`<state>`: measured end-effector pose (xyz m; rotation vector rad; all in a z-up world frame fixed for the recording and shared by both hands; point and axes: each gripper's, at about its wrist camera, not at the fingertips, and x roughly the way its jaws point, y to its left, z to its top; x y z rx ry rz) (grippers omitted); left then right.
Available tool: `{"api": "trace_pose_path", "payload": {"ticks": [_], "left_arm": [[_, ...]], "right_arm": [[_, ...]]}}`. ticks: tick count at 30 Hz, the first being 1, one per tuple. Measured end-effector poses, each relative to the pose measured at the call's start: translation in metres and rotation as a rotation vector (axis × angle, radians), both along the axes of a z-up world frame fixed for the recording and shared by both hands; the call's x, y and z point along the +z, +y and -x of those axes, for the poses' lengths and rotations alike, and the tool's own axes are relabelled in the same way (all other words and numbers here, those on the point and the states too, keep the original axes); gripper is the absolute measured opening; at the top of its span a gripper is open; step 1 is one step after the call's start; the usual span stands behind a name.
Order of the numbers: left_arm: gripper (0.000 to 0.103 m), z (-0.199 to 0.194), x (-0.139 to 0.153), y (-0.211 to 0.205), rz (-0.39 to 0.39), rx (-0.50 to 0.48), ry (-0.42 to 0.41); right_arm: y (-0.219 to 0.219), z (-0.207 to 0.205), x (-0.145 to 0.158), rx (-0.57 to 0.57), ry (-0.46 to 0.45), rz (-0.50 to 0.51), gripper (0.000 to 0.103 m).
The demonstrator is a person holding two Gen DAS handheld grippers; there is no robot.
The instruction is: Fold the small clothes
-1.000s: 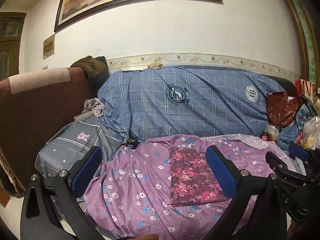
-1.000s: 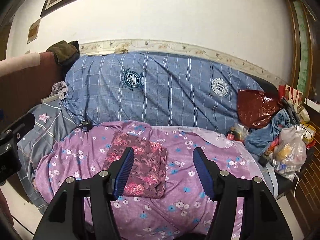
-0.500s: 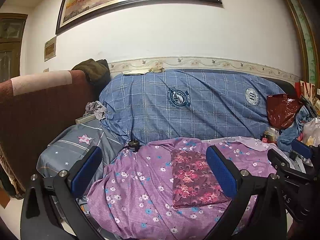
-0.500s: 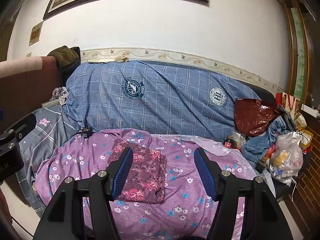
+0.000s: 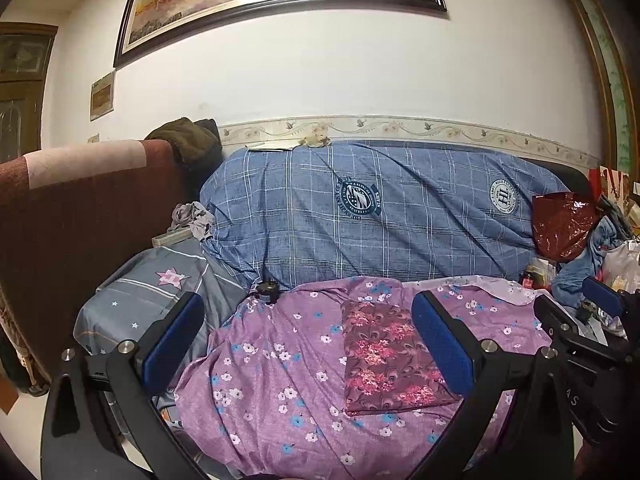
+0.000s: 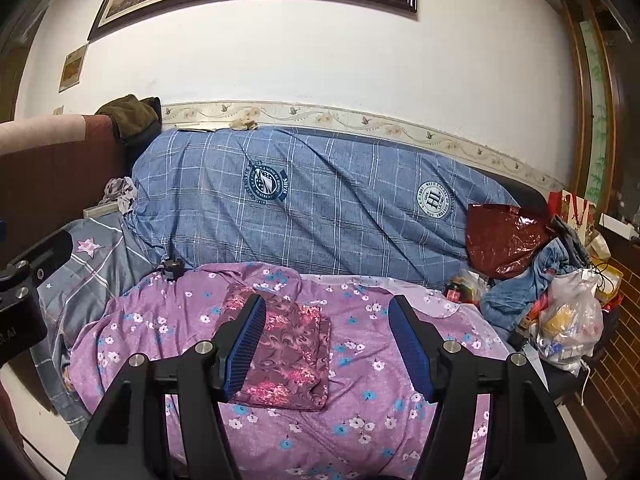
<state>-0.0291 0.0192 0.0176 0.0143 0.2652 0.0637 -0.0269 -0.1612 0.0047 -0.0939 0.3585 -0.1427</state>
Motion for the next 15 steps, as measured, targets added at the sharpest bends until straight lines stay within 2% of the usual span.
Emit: {"api": "trace_pose_path", "payload": {"ticks": [10,15], "left_arm": [[0.103,0.022,0.018,0.005,0.012,-0.013,-0.055],[0.103,0.026,0.029,0.011,0.049,-0.032,-0.084]], "right_arm": [[0.0,0.02,0.02,0.008,-0.063,-0.008,0.067],[0.004,0.027,0.031,-0.002,-0.102,0.019,0.068]]}}
